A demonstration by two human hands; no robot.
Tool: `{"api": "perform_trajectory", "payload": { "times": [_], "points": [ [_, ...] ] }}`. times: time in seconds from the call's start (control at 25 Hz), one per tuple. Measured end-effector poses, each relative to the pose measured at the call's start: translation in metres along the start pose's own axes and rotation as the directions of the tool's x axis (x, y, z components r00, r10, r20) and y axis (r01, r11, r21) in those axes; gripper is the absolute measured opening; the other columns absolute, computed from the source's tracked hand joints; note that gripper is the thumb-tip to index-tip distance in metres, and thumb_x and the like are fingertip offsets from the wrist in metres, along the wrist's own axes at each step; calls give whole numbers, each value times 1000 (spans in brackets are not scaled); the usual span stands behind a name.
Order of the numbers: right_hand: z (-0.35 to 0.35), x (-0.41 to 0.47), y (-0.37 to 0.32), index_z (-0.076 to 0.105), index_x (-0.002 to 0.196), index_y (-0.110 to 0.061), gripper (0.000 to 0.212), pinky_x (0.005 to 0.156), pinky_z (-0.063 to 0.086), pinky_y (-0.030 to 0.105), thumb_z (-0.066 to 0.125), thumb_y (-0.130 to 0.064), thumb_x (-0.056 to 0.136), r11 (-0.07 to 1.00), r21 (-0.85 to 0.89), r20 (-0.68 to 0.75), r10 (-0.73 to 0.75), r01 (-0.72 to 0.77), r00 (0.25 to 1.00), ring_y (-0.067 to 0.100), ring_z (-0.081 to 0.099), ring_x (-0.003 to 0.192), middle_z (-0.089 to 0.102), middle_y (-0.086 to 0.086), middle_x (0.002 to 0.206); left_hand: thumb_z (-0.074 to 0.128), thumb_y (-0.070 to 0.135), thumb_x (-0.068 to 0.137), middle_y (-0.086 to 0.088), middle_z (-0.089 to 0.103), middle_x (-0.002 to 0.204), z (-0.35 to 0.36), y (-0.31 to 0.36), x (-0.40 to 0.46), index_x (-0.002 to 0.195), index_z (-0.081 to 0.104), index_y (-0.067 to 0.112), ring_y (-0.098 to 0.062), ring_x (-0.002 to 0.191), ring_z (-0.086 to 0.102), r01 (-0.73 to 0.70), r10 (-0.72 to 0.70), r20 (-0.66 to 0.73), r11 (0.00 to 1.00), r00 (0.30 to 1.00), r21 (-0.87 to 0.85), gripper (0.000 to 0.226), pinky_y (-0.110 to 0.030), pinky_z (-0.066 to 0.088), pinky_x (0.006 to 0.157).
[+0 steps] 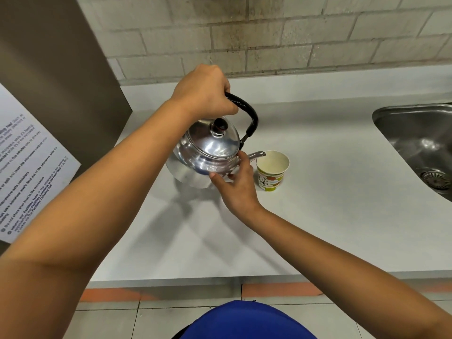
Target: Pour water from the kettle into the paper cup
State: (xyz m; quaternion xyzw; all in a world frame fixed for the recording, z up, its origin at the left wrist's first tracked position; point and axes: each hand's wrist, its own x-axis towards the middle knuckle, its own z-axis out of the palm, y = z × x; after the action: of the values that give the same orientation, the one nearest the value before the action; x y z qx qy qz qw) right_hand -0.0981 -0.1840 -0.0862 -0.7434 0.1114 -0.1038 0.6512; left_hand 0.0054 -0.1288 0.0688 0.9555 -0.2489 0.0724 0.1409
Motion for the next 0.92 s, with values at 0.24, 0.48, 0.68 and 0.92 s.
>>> {"api": "perform_trajectory", "payload": {
  "times": [0.24, 0.48, 0.68, 0.92],
  "points": [
    [0, 3, -1, 28, 138, -8, 76, 101, 45, 49, 71, -18, 76, 997, 81, -18, 11, -9, 1000, 31, 47, 124, 41, 19, 136, 65, 25, 64, -2, 48, 54, -3, 13, 5, 59, 62, 12, -24, 56, 48, -30, 28, 41, 998, 999, 53, 14, -23, 33, 44],
    [2, 4, -3, 29, 137, -6, 73, 100, 47, 49, 69, -11, 77, 988, 151, -23, 28, -24, 999, 33, 48, 123, 41, 21, 137, 63, 22, 66, -12, 55, 63, -3, 21, 9, 71, 69, 2, -29, 60, 48, -58, 53, 50, 993, 997, 104, 21, -25, 34, 46],
    [2, 5, -5, 27, 138, -8, 72, 100, 49, 45, 68, -8, 78, 977, 210, -5, 44, -42, 999, 37, 50, 122, 40, 20, 138, 63, 21, 65, -8, 49, 59, -2, 27, 12, 72, 69, 3, -28, 59, 45, -77, 71, 49, 984, 996, 158, 20, -23, 29, 42],
    [1, 7, -5, 26, 139, -9, 73, 98, 50, 40, 67, -7, 79, 970, 239, -4, 52, -49, 999, 37, 50, 121, 39, 19, 139, 63, 22, 66, -3, 44, 52, -1, 33, 15, 69, 67, 4, -28, 57, 47, -107, 97, 60, 973, 993, 202, 19, -24, 28, 41]
  ]
}}
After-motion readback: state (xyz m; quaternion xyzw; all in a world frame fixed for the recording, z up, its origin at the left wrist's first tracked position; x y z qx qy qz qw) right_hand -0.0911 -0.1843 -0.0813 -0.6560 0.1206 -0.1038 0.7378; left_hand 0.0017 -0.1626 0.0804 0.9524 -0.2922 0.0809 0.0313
